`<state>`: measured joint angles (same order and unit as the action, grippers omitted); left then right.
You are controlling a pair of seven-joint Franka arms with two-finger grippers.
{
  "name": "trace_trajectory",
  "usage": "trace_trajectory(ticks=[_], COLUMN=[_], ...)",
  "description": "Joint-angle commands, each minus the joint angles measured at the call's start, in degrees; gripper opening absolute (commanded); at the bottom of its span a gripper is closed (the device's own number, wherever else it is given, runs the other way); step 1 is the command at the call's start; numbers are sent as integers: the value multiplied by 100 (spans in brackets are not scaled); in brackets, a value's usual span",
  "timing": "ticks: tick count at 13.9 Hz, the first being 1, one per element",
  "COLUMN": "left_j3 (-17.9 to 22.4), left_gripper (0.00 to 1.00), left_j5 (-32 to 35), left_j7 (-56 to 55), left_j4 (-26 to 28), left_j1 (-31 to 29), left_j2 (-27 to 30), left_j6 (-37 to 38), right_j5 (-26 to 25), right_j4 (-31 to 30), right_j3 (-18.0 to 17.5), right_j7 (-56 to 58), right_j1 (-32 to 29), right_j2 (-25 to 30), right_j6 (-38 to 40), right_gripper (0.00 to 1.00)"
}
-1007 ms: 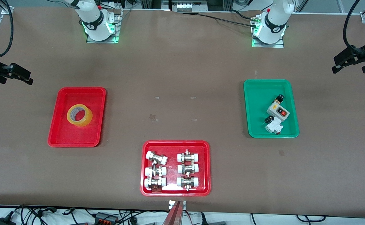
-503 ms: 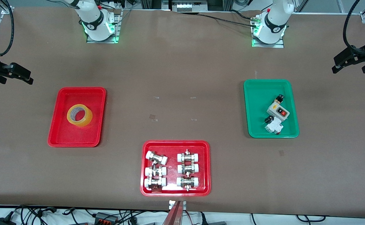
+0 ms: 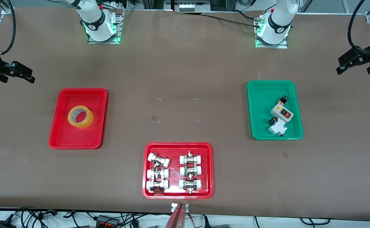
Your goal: Left arm passes tape to right arm into tray
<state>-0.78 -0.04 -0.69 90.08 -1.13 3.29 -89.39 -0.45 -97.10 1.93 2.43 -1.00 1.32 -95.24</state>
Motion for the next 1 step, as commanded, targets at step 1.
trace_trajectory(ticks=[1], left_j3=[-27], left_gripper=[100], left_j5=[22], left_j7=[34], left_j4=[-52], left_j1=[-2], left_j2=[-21], left_j6=[18], right_j5=[45], right_j4=[-187], right_j3=[-44], right_j7=[100], right_j1=[-41], right_j2=[202], right_j6=[-56], right_gripper=[100])
